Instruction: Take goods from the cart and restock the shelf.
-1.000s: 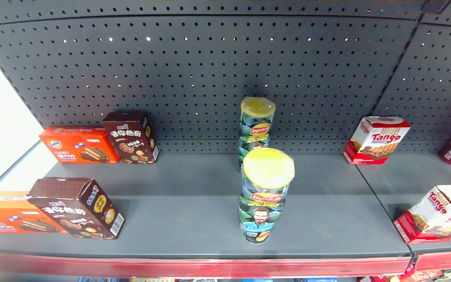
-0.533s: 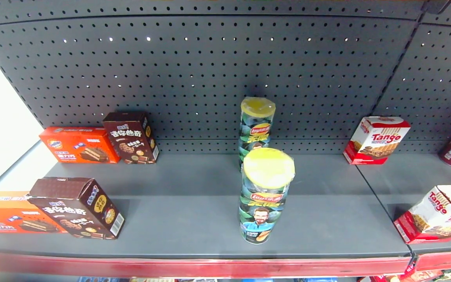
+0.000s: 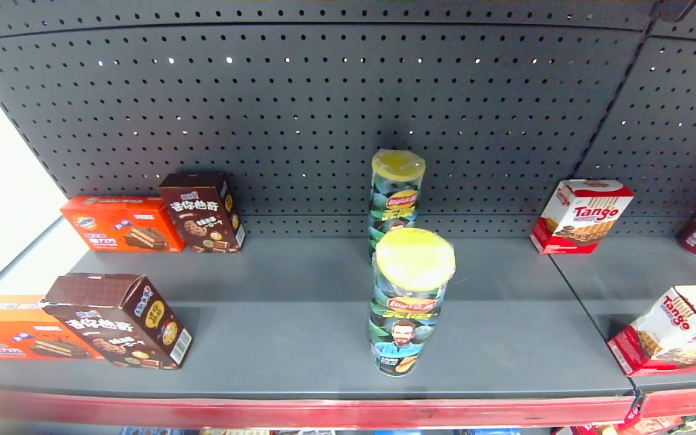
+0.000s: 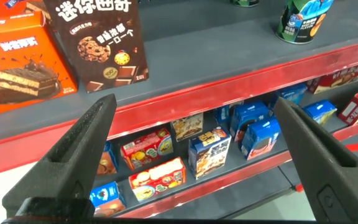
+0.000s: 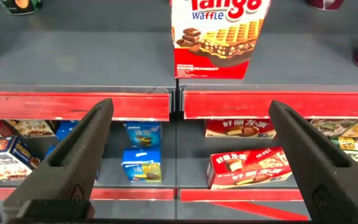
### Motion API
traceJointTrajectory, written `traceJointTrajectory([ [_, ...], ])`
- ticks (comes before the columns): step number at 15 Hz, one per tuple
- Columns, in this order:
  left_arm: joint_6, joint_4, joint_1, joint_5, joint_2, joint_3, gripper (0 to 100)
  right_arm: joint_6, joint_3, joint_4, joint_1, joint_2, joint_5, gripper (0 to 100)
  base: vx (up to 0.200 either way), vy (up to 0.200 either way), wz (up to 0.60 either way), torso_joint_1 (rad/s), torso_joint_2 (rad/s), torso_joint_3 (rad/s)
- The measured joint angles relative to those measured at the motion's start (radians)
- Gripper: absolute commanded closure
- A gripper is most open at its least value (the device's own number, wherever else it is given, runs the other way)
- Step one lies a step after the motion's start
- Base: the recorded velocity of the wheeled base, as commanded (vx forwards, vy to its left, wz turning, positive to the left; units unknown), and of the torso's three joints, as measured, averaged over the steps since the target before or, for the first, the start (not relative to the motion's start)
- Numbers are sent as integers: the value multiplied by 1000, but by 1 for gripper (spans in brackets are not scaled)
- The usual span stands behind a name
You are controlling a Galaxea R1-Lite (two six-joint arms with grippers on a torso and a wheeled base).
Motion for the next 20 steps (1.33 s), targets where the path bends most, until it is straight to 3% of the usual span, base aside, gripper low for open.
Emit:
traceJointTrajectory([
  [2,-30,0,0,-4,0,0,0,0,0,0,0,0,0,0,0,0,0,0,0,0],
  [11,-53,0,0,22,0,-1,0,0,0,0,1,0,0,0,-22,0,0,0,1,0],
  [12,-52,0,0,62,0,-1,0,0,0,0,1,0,0,0,0,0,0,0,0,0],
  [15,-46,-1,2,282,0,0,0,0,0,0,1,0,0,0,0,0,0,0,0,0],
  [16,-37,-1,2,313,0,0,0,0,0,1,1,0,0,0,0,0,0,0,0,0],
  [18,16,3,2,405,0,10,0,0,0,1,1,0,0,0,0,0,0,0,0,0],
  [20,20,6,2,397,0,18,0,-1,0,1,1,0,0,0,0,0,0,0,0,0],
])
